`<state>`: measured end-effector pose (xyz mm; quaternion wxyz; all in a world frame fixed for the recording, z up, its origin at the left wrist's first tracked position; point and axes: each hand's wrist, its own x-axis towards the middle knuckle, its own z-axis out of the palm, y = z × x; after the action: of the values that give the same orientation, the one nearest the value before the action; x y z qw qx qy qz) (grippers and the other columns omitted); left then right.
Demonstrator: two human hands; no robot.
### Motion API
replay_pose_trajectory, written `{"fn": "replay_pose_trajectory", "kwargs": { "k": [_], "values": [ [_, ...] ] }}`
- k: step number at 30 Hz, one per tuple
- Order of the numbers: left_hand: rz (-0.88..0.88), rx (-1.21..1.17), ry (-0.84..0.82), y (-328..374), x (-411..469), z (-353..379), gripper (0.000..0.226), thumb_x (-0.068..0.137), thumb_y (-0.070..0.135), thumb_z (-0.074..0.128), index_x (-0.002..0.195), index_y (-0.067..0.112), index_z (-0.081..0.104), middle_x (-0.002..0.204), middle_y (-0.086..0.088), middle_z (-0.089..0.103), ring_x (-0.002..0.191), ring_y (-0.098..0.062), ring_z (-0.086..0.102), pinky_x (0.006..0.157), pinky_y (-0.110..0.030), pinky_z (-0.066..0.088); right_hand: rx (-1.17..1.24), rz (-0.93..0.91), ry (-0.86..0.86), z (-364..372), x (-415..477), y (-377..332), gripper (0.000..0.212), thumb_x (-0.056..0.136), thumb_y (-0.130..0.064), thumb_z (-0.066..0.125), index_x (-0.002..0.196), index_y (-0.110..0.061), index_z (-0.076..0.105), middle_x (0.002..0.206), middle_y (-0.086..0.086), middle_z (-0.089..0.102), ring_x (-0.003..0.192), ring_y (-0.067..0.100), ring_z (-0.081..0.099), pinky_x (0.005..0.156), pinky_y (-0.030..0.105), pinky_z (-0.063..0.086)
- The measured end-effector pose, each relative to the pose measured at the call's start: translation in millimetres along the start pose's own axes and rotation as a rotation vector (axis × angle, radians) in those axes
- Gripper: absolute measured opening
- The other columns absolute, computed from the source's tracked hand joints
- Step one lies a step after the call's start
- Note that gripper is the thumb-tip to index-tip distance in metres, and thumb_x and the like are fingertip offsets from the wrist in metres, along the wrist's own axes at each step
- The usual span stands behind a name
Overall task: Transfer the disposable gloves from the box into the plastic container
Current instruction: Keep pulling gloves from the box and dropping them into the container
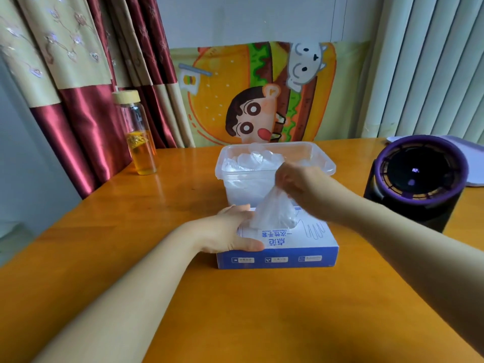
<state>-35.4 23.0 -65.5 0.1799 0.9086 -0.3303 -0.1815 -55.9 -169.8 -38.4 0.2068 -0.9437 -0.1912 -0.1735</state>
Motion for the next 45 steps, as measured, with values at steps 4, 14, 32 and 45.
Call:
{"fn": "replay_pose_trajectory", "kwargs": {
  "k": [4,14,32,45],
  "values": [
    [-0.006,-0.025,0.004,0,1,0,0.057,0.091,0.044,0.058,0.142,0.032,0.036,0.149,0.005,0.032,0.137,-0.017,0.028,0.105,-0.028,0.027,0.154,0.104,-0.009,-9,-4,6,0.041,0.089,-0.042,0.056,0.120,-0.016,0.052,0.106,-0.006,0.061,0.095,0.016,0.060,0.085,0.033,0.051],
    [-0.081,0.012,0.018,-15,6,5,0.077,0.081,0.067,0.058,0.146,0.041,0.026,0.159,0.012,0.013,0.147,-0.017,0.008,0.118,-0.043,0.019,0.452,0.187,0.382,-7,-3,-4,0.029,0.092,-0.028,0.059,0.087,0.000,0.063,0.085,0.024,0.065,0.072,0.033,0.060,0.066,0.040,0.047],
    [0.087,-1.215,0.512,34,6,-28,0.043,0.088,0.049,0.053,0.117,0.020,0.065,0.119,-0.004,0.067,0.100,-0.018,0.066,0.086,-0.033,0.049,0.458,0.200,0.171,-47,-7,-13,0.051,0.081,-0.018,0.072,0.127,-0.026,0.052,0.108,-0.008,0.064,0.095,0.006,0.062,0.085,0.024,0.053],
    [-0.016,-1.037,0.825,54,25,-76,0.033,0.104,0.025,0.039,0.090,0.015,0.067,0.087,-0.004,0.072,0.068,-0.015,0.071,0.075,-0.030,0.057,1.119,0.481,0.255,-43,3,10,0.062,0.081,-0.036,0.065,0.136,-0.020,0.042,0.116,0.002,0.060,0.097,0.020,0.065,0.075,0.032,0.055]
  ]
}}
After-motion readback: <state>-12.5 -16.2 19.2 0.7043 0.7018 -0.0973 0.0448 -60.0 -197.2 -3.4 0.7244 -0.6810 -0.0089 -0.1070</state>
